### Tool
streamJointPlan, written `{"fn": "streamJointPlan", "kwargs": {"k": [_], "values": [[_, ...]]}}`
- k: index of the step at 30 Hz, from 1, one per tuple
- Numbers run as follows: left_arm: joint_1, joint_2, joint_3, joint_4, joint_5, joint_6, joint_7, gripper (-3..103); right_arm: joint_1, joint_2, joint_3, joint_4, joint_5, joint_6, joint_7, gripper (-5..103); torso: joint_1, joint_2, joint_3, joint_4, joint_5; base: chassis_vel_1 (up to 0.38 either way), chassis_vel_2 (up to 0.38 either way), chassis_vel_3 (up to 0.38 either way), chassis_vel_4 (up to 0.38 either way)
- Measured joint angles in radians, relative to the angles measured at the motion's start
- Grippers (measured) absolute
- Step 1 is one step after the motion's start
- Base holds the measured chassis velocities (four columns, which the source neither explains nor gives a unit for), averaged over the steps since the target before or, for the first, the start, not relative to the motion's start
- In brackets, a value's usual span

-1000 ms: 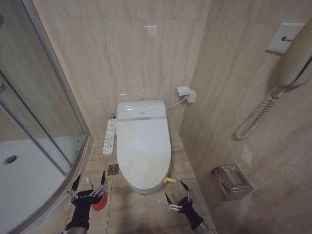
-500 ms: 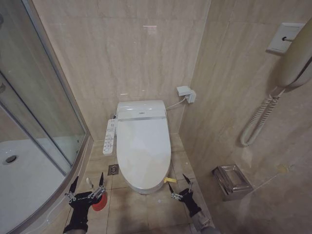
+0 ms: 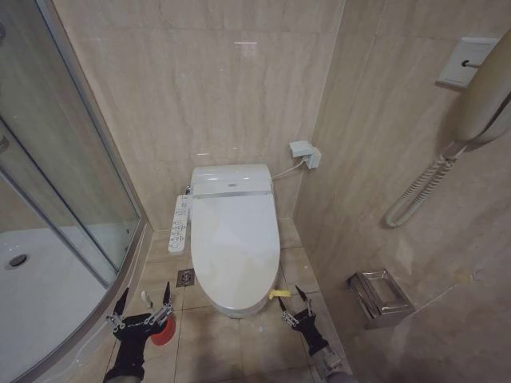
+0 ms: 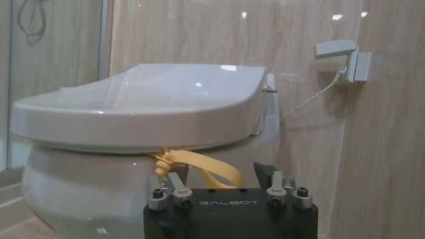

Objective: Open the toilet lid, clean the toilet bowl with a toilet brush, close the toilet lid, and flush.

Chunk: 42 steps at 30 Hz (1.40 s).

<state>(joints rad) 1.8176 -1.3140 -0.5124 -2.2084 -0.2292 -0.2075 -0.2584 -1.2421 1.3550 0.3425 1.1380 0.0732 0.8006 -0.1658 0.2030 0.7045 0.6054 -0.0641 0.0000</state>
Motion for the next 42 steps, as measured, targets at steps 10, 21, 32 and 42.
{"fn": "streamJointPlan", "kwargs": {"k": [10, 21, 32, 42], "values": [[-0.012, 0.002, 0.008, 0.014, 0.000, 0.000, 0.000, 100, -0.046, -0.002, 0.002, 0.065, 0.009, 0.003, -0.004, 48, 0.000, 0.000, 0.000, 0.0000, 0.0000, 0.000, 0.000, 0.000, 0.000], [-0.026, 0.002, 0.014, 0.028, -0.002, -0.001, 0.000, 100, -0.138, -0.004, 0.021, 0.203, 0.027, 0.006, 0.002, 1, 0.000, 0.000, 0.000, 0.0001, 0.0001, 0.000, 0.000, 0.000, 0.000], [-0.045, 0.007, 0.000, 0.058, -0.015, -0.003, -0.004, 100, -0.228, -0.011, 0.101, 0.511, 0.054, 0.020, 0.033, 0, 0.000, 0.000, 0.000, 0.0002, 0.0001, 0.000, 0.000, 0.000, 0.000], [-0.054, 0.018, -0.052, 0.074, -0.040, 0.005, -0.007, 100, -0.224, -0.029, 0.127, 0.824, 0.144, -0.091, 0.073, 0, 0.000, 0.000, 0.000, 0.0003, 0.0000, 0.000, 0.000, 0.000, 0.000]]}}
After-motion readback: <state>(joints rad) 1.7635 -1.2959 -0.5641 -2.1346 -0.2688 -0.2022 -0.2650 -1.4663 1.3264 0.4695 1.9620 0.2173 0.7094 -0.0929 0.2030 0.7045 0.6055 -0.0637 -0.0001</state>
